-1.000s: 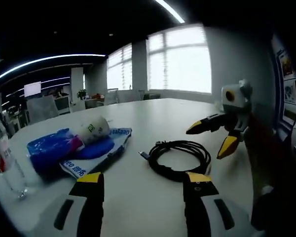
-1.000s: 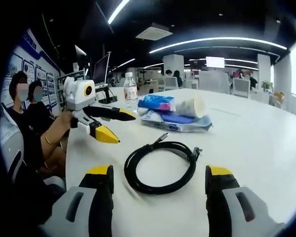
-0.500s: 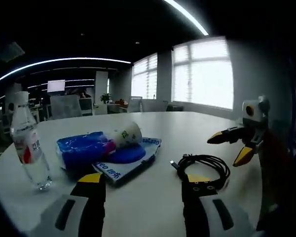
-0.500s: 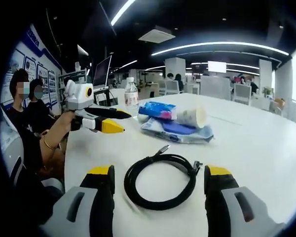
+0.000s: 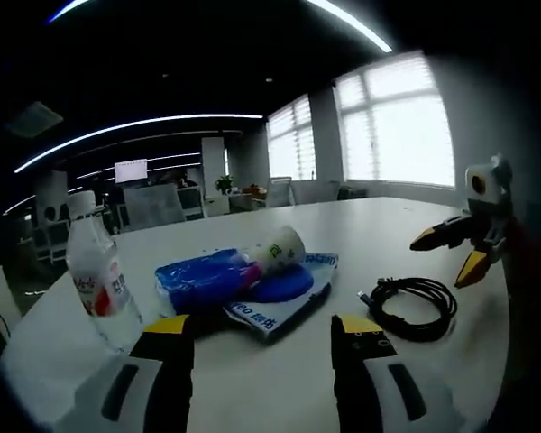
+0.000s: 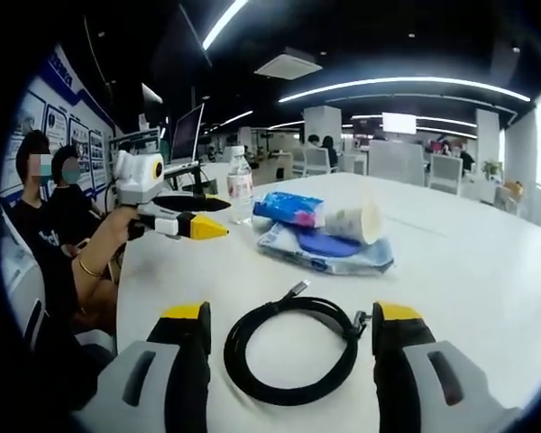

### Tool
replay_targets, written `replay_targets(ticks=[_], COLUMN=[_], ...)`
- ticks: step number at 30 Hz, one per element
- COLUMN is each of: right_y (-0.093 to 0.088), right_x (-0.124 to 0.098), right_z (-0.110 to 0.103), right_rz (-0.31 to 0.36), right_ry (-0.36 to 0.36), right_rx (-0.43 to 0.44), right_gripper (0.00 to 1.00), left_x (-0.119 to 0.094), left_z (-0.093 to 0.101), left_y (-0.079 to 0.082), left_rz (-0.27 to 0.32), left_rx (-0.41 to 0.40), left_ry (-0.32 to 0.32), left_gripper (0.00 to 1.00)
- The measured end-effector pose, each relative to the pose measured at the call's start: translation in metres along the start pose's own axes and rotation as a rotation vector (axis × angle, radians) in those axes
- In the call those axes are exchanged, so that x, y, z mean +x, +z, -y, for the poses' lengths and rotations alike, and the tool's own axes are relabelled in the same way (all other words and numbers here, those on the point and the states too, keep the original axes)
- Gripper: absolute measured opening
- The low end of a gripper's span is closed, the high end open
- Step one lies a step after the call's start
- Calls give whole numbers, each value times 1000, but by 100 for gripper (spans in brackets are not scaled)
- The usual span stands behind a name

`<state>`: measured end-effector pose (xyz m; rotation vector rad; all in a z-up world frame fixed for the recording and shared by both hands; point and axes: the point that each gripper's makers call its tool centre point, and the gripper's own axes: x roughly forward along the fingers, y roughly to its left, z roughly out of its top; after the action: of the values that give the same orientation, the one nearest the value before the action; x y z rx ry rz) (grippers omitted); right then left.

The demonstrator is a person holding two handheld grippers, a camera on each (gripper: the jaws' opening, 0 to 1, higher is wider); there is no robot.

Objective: Arrange the tabletop items into an orderly group along one side of the table until the central work area is clear of visible clutter.

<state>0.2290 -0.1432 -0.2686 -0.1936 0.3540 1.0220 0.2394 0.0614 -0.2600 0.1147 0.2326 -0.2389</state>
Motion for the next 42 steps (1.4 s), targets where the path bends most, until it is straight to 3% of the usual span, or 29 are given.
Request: replay_targets(ticks=[16, 23, 29, 42], right_y=[7, 9, 11, 20], right_x=[20, 28, 34, 50], right_z=[2, 6, 6, 8], right_rz=[-26, -34, -38, -41], right_ry=[19, 15, 29, 46], right_rx=[-23, -28, -28, -30], right_gripper=[68, 67, 66, 66], left_x=[6, 7, 9, 14], left_z=[-17, -24, -31, -35], left_y=[2, 8, 6, 5], left_rz=[3, 44, 23, 36], left_rx=[-38, -111, -117, -178], left_ry=[26, 28, 41, 29], left_gripper=[60, 61, 60, 59])
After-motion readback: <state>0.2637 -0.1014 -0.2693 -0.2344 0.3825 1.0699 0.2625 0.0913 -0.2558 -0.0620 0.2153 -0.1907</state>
